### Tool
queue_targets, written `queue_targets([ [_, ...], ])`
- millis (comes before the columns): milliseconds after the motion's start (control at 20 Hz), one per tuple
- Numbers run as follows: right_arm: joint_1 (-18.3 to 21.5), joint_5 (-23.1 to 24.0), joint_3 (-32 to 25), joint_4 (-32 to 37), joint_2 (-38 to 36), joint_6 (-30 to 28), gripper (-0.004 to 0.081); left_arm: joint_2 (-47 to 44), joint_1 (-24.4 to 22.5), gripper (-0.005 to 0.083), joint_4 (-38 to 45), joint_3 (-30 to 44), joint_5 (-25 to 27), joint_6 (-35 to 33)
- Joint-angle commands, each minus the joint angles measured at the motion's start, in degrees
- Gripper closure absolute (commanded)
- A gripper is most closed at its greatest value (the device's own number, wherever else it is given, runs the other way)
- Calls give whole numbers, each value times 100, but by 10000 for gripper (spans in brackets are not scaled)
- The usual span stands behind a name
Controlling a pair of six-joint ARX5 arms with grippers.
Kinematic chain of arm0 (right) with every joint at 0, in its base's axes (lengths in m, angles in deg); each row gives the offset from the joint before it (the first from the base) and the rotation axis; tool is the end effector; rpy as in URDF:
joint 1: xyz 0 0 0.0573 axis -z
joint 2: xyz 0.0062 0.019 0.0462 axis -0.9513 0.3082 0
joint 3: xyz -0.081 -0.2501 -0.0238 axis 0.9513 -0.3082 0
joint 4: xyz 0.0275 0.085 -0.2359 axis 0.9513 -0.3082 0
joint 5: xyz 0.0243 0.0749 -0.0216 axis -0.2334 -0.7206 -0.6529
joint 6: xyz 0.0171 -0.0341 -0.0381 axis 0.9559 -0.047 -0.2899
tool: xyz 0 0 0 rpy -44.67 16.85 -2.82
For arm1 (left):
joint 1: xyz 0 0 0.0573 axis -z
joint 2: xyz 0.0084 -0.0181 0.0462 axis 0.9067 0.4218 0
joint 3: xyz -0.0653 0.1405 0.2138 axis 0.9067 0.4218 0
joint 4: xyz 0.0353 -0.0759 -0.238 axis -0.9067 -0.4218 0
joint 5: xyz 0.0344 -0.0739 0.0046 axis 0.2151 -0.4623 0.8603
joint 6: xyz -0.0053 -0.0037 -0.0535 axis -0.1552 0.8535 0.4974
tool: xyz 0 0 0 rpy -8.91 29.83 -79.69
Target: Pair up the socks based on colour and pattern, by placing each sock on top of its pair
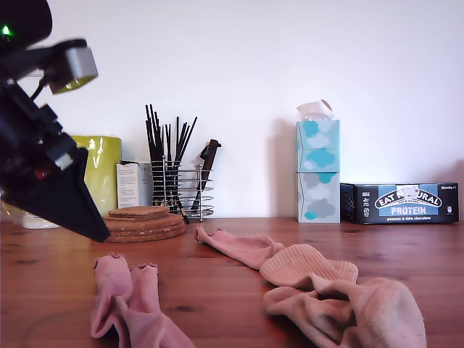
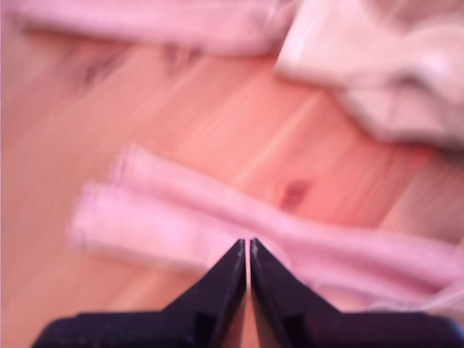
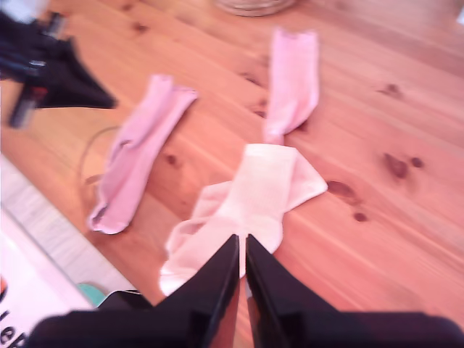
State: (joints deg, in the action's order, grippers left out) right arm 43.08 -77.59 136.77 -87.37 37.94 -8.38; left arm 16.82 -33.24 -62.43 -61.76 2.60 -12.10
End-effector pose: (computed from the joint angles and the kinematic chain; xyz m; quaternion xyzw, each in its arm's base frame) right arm 0.0794 0.0497 0.3119 -0.1002 0.3022 0.3327 0.8876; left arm 0.1887 -0.1230 0.1720 0.1553 0.3687 -0.3619 0.8420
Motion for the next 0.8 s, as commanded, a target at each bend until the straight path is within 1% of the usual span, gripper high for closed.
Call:
queue_targets([
  [0,-26,-50,-59,55,-35,-2,783,269,-44,797,304,13,9,24],
  [150,-26,-46,-59,61,-33,-2,783,828,-90,797,894,11,48,11],
  [350,-26,-46,-59,61,-33,-2,783,1611,-103,797,1231,9,46,-186],
  [550,-26,-48,-59,63,-33,-2,783,2166,-50,797,1379,-94,-201,-802],
  [700,-26,-50,-59,61,-33,0,783,2374,76,797,1502,-299,-238,-1541],
  [750,-26,-50,-59,61,-33,0,783,2424,92,797,1510,-393,-278,-1593],
])
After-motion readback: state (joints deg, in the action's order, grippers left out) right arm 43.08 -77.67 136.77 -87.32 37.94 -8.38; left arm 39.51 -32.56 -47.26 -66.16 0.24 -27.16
